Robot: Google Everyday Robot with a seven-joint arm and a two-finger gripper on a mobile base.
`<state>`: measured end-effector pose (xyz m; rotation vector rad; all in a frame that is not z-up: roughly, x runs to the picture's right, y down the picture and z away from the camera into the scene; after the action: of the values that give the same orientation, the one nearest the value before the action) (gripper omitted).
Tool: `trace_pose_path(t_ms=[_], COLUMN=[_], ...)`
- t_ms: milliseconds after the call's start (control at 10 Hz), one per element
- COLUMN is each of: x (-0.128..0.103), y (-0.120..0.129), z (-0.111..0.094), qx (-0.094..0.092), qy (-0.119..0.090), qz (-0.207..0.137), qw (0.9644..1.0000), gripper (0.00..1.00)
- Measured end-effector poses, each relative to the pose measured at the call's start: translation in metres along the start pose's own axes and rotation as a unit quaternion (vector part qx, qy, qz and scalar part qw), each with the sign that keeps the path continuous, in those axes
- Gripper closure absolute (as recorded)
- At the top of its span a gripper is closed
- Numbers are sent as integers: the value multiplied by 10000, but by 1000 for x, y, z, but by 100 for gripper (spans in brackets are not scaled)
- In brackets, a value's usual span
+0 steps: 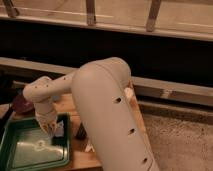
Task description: Wipe tray with towel
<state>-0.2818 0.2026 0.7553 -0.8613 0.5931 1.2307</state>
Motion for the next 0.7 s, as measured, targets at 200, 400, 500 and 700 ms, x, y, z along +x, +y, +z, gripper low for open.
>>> trace_pose_path(t_ms=[200,400,500,700], x=[-16,-35,-39,-29], y=[18,68,95,141], z=[-7,-16,-19,-13], qx=[-52,-196,-285,-471], qy=[-168,-331,-366,-243], qz=[-203,-653,-904,-1259], qw=[9996,9971,9948,9906], gripper=[100,100,100,100])
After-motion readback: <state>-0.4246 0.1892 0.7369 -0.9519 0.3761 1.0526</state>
